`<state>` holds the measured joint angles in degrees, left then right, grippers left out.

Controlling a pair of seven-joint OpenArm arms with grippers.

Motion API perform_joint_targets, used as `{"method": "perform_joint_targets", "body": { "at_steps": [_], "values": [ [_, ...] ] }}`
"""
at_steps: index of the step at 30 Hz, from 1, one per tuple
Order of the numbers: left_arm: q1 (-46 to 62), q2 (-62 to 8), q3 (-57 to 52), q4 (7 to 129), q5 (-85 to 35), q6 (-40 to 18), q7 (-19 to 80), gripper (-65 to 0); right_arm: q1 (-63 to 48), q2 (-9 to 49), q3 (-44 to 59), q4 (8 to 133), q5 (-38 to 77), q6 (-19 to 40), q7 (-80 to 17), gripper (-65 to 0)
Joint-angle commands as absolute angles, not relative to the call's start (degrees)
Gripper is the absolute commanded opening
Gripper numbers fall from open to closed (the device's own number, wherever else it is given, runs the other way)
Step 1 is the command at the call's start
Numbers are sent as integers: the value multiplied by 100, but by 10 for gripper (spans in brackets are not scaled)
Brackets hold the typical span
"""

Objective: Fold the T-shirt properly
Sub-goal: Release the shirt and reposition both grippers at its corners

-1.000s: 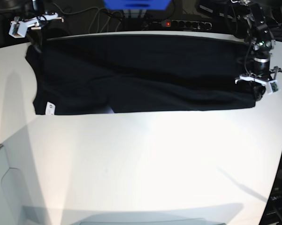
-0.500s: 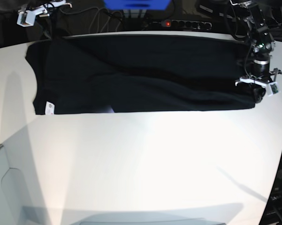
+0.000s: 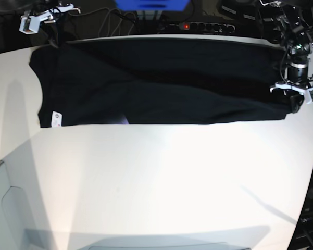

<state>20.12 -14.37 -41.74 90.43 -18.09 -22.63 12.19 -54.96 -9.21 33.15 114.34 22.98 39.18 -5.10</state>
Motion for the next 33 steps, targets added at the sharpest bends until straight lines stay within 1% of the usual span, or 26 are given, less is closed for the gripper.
{"method": "perform_joint_targets", "body": {
  "at_steps": [1,3,8,14,21,33],
  "values": [
    [2009,-1516,-4259,9112,-1842,-2360,1103,-650,-5578,-900,3354,11512,2413,4000,-347,-650],
    [2009,-1508,-4268,9103,-1833,-2466,1112,-650,-5499,-900,3363,11512,2413,4000,-365,-650],
    [2097,-1508,-4251,8910,-1833,-2484,1095,-650,-5323,-900,3495,11468,2404,4000,-391,-650],
    [2088,-1560,-4268,8541,-1833,-2501,1086,-650,-5165,-900,3943,11468,2413,4000,-391,-650],
    [2079,-1534,-4242,8242,-1833,-2510,1086,-650,-5174,-900,3943,11468,2413,4000,-391,-650],
    [2211,-1560,-4268,8286,-1833,-2510,1086,-650,-5112,-900,3934,11116,2396,4000,-391,-650]
  ]
}}
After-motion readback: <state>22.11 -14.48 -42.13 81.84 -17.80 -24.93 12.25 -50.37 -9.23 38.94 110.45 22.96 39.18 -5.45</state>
